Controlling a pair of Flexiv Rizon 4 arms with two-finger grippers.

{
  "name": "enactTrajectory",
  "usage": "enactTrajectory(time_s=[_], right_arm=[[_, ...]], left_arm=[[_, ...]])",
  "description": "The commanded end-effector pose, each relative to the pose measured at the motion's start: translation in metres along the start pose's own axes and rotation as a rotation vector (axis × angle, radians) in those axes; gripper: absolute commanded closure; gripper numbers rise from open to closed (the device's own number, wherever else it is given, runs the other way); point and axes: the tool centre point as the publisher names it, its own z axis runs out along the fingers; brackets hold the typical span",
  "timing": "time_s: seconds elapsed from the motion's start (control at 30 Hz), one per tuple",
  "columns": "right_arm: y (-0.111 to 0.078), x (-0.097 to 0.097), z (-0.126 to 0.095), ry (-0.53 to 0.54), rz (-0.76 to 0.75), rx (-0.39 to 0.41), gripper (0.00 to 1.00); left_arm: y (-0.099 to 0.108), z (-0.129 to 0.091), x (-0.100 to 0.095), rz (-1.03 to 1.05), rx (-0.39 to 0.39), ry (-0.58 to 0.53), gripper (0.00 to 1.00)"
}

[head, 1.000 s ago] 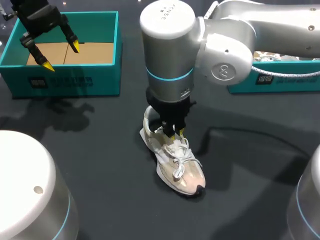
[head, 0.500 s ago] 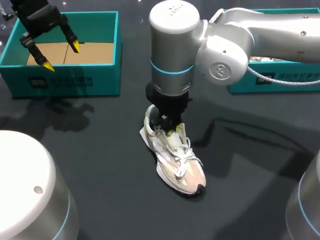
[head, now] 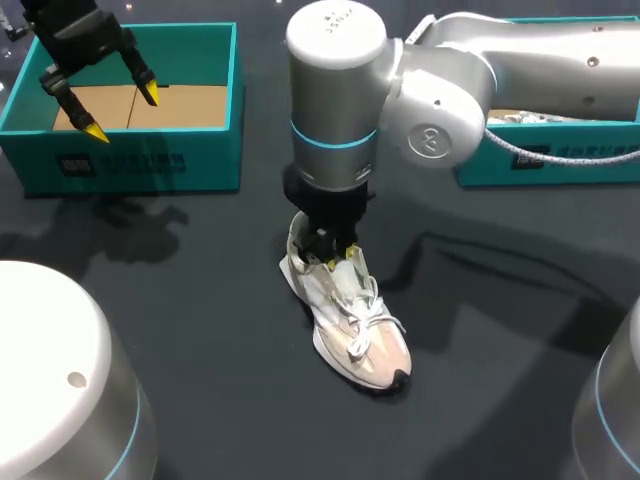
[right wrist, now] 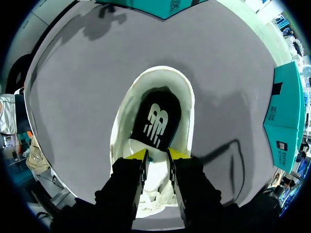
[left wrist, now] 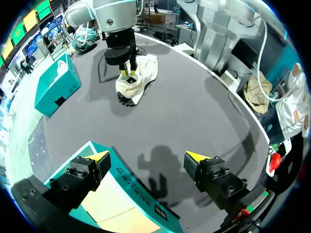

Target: Take the shoe out of the shoebox, open the shoe tongue, remove and reinsert the insole, then place the shoe into the shoebox

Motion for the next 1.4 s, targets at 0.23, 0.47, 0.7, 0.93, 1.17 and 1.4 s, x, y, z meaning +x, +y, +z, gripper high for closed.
enactTrajectory(time_s=[0.23,0.47,0.7,0.93,1.17,1.4], right_arm=[[-0.011,0.003,-0.076,-0.210,-0.319,-0.046,0.36],[0.007,0.004,-0.100,-0.200,-0.769,-0.147,0.00],[0.008,0.003,-0.102,-0.185,-0.817,-0.143,0.00],[0.021,0.004,-0.098,-0.190,-0.912,-0.139,0.00],[0.049,0.006,-0.092,-0.170,-1.189,-0.184,0.00],[0.077,0.011,-0.076,-0.174,-1.295,-0.084,0.00]], left_arm=[[0.000,0.000,0.000,0.000,-0.002,0.001,0.00],[0.000,0.000,0.000,0.000,-0.002,0.001,0.00],[0.000,0.000,0.000,0.000,-0.002,0.001,0.00],[0.000,0.000,0.000,0.000,-0.002,0.001,0.00],[0.000,0.000,0.000,0.000,-0.002,0.001,0.00],[0.000,0.000,0.000,0.000,-0.002,0.001,0.00]])
